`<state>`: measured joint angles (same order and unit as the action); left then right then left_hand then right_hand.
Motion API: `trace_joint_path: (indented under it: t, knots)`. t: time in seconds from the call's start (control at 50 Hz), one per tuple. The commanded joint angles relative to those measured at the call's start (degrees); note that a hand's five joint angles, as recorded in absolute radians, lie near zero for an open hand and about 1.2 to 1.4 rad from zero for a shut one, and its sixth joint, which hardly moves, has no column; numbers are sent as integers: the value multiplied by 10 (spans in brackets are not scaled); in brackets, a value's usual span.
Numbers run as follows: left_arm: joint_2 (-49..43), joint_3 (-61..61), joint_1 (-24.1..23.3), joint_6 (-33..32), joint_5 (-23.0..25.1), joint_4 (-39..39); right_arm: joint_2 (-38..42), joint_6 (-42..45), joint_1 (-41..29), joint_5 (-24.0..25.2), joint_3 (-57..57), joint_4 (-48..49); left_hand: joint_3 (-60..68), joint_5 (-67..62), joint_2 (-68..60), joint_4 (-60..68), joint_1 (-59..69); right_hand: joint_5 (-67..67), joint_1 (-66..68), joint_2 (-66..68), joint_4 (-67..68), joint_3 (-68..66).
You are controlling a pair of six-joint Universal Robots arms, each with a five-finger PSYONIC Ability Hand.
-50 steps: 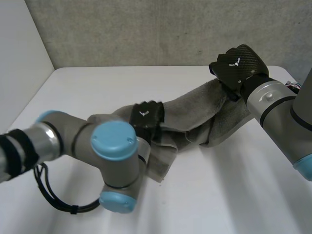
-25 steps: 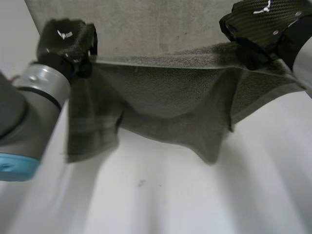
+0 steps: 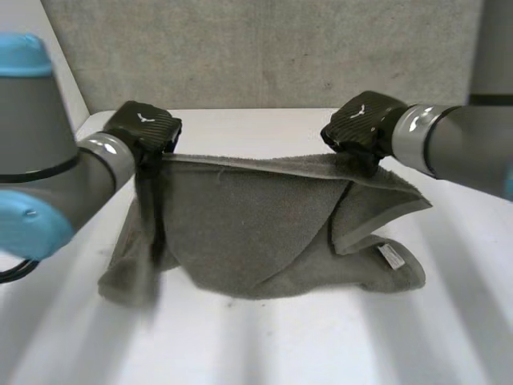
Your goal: Fold the towel.
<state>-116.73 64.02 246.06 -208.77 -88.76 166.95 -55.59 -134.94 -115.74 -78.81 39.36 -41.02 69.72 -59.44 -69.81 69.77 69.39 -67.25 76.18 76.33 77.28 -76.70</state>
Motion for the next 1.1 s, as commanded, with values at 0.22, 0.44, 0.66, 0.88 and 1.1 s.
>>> trace_joint_path:
  t: [0.22, 0.44, 0.66, 0.88, 1.1]
  knots:
    - [-80, -238, -1, -22, -1, 360, 98, -90, -32, -49, -308, 320, 103, -106, -102, 102, 106, -27, 38, 37, 27, -33]
    - [11, -28, 17, -22, 10, 414, 12, -77, -28, -31, -129, 265, 103, -106, -102, 102, 106, -27, 38, 37, 27, -33]
    - [32, 234, 27, -35, 21, 332, -21, -19, -22, 8, 141, 128, 103, -106, -102, 102, 106, -27, 38, 37, 27, -33]
    - [57, 323, 26, -98, 22, 286, -106, -10, 14, 49, 351, 180, 63, -66, -62, 63, 66, -27, 38, 37, 27, -33]
    - [20, 306, 18, -95, 20, 370, -138, -66, 53, 54, 424, 283, -361, 358, 362, -362, -358, -27, 38, 37, 27, -33]
